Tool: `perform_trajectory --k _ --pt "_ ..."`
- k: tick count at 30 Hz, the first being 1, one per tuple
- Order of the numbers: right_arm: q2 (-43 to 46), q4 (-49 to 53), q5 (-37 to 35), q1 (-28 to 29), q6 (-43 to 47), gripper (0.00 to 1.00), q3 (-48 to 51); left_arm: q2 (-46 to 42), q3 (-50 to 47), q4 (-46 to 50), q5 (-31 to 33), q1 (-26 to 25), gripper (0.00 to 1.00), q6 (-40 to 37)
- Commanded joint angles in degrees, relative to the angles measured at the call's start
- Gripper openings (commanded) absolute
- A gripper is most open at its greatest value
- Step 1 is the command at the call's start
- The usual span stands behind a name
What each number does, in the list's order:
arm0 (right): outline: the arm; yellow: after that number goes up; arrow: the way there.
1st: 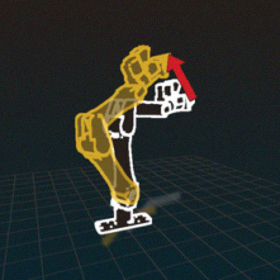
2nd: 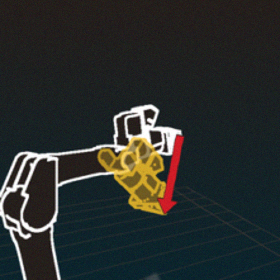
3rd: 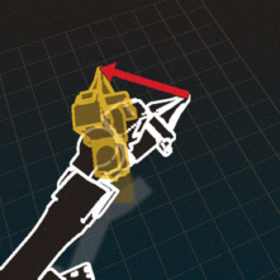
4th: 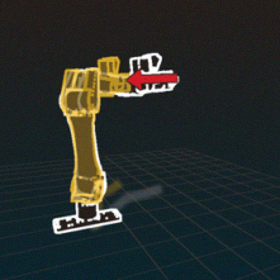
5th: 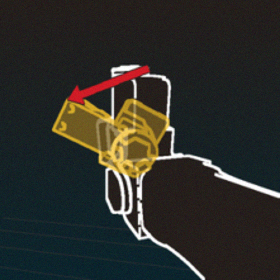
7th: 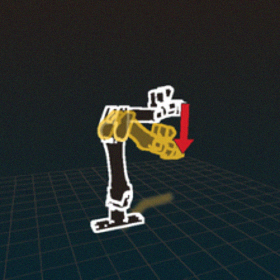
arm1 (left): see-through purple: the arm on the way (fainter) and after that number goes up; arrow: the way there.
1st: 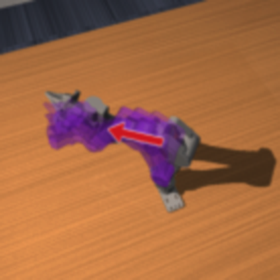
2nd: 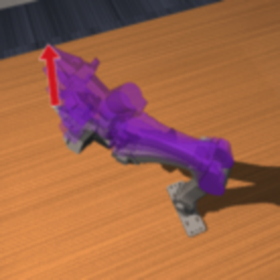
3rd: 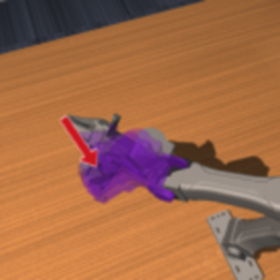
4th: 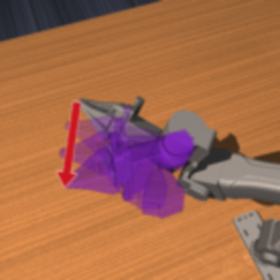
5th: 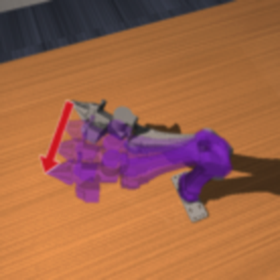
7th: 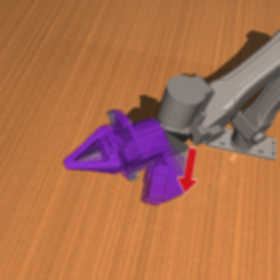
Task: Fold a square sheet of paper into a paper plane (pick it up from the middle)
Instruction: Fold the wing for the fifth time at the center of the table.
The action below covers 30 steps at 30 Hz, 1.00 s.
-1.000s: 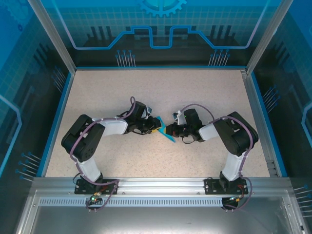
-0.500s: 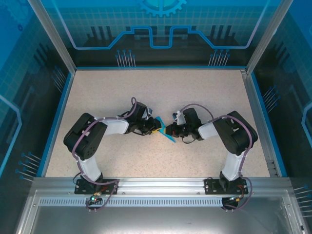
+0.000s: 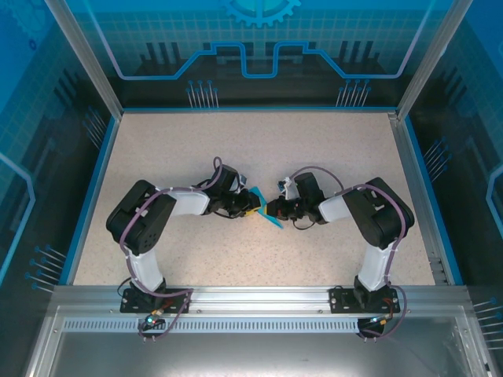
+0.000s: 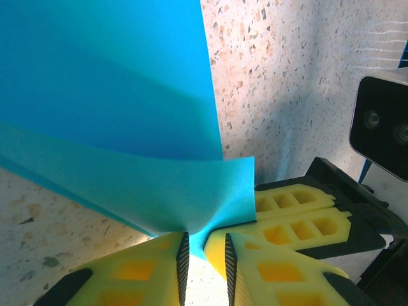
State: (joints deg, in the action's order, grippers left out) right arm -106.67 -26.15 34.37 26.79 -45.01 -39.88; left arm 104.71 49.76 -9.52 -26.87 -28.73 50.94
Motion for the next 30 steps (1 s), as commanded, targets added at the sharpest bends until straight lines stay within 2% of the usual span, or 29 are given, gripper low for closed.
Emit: perform_trajectory --k 1,21,30 --pt "-1.85 2.84 0.42 -1.12 0.28 0.05 -0.83 1.18 1.91 -0.16 -0.99 -0.38 0.24 -1.49" --pt "-1.98 4.43 0.67 -1.16 0.54 0.07 -1.08 3.05 2.37 2.70 1.83 -0.39 0.21 -2.24" --pt "-0.21 8.27 0.94 -1.10 1.58 0.10 -2.99 3.03 1.75 3.70 3.27 -0.40 0.20 -2.07"
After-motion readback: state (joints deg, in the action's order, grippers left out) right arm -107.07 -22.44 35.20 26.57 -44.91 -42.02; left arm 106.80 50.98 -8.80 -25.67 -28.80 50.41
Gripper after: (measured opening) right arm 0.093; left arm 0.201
